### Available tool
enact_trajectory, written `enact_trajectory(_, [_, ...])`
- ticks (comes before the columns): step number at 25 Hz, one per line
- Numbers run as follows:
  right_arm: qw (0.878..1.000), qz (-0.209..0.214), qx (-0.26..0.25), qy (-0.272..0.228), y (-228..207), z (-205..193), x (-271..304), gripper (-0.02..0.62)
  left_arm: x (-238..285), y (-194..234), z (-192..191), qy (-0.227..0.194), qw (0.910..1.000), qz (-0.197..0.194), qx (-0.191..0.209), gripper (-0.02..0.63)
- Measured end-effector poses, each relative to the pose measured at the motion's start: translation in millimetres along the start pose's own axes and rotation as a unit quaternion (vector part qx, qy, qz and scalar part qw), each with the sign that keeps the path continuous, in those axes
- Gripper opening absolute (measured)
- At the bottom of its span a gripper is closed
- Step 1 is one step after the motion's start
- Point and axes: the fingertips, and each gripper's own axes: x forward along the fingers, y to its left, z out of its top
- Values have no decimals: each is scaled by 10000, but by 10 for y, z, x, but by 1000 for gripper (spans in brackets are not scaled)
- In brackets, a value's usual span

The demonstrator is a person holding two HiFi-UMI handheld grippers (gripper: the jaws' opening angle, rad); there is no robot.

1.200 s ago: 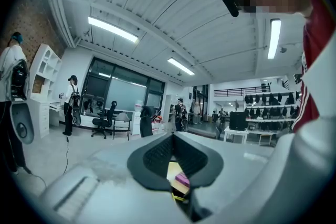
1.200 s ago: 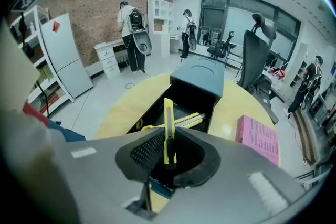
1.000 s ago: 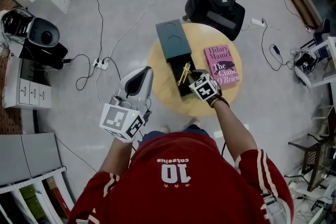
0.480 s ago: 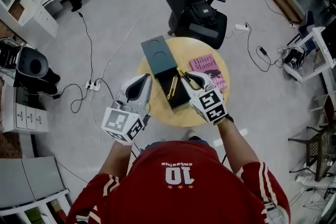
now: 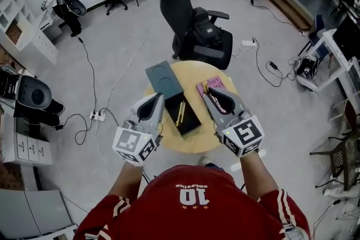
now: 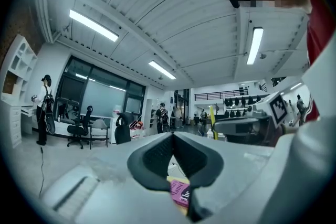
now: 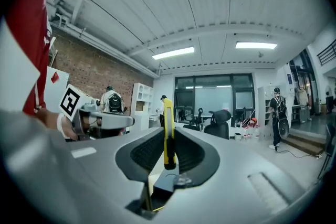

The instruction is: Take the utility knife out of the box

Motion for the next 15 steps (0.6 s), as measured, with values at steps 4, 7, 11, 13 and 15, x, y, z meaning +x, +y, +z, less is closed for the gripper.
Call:
enact_trajectory(4, [9990,-223,166,-364,-71,256,-154,51,22,-4,70,-54,10000,-35,40,3])
enact_trajectory(7, [9974,-402,253,-537,-147,345,-256,54,33,-23,86,-79,9999,-49,79,3])
enact_trajectory(11, [9965,-481,311,-614,-219,384,-316,54,66,-24,86,-72,9999,-24,90,3])
enact_trajectory(13, [9965,-479,320,-611,-214,392,-316,54,75,-14,81,-44,9999,-6,93,3])
enact_trajectory(15, [9965,-465,348,-605,-205,381,-314,54,87,-12,65,-20,10000,0,97,3])
